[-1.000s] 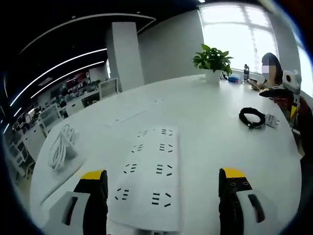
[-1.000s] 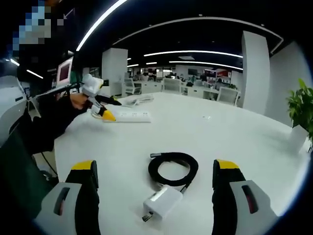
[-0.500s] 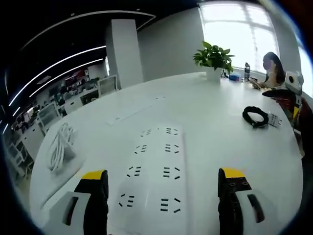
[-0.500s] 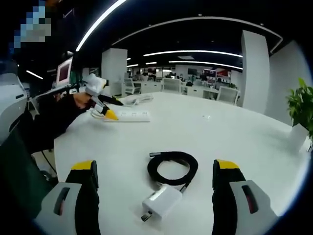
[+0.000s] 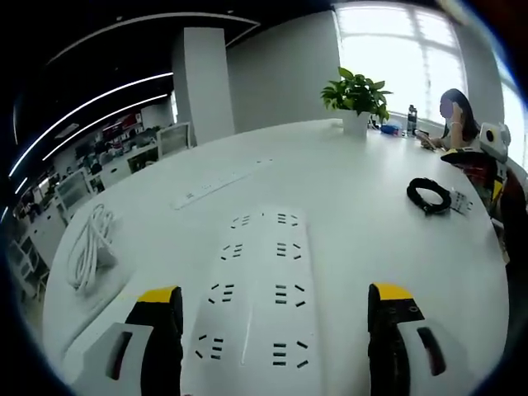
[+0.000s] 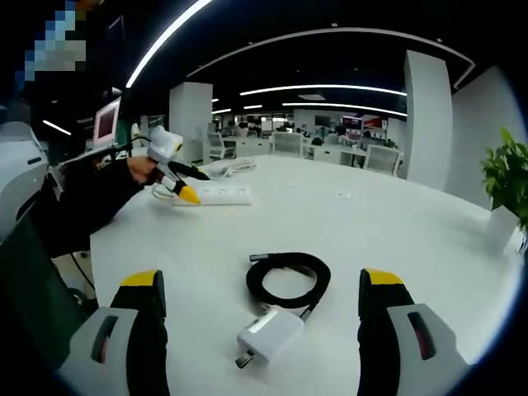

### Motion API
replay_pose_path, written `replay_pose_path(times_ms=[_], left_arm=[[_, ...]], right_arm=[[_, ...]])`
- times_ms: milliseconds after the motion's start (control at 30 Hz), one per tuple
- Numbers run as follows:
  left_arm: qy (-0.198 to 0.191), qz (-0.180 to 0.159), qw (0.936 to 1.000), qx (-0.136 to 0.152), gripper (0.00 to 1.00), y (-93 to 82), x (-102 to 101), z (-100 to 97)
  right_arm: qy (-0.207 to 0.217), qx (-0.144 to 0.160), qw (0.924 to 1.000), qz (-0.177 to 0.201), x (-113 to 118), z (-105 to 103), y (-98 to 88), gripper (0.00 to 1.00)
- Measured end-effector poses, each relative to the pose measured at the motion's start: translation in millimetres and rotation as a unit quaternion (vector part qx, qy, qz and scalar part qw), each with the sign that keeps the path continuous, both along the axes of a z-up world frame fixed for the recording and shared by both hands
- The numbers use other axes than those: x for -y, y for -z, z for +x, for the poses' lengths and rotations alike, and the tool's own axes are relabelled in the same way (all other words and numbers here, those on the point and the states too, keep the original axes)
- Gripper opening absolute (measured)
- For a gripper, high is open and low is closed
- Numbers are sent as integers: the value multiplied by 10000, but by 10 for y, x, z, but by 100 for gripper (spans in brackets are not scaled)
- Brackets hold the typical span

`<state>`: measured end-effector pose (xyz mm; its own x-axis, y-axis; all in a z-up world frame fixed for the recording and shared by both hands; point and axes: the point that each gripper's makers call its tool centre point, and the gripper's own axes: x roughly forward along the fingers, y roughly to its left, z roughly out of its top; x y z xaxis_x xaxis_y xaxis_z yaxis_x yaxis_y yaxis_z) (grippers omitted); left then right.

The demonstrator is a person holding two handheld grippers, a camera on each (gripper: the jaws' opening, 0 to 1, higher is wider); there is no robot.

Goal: Straighten the power strip on the desk, plug the charger into it

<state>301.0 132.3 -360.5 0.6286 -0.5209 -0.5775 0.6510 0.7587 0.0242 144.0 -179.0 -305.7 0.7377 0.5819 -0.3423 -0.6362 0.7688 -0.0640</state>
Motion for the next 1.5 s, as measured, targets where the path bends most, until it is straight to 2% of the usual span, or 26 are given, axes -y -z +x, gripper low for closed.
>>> replay_pose_path(times_ms=[200,400,1100,1500], left_arm=[[-7,-5,10000,-41,94,8,-30,73],[164,-151,9996,-172,94,42,26,65],[204,-140,9992,-312,91,107,29,195],[256,-160,9989,-366,85,140,45,247]], right_arm=[[22,-6,10000,3,11,2,6,98],[18,3,10000,3,7,9,-4,98],[26,-54,10000,-3,11,35,35,97],[23,-81,10000,8,10,43,56,96]])
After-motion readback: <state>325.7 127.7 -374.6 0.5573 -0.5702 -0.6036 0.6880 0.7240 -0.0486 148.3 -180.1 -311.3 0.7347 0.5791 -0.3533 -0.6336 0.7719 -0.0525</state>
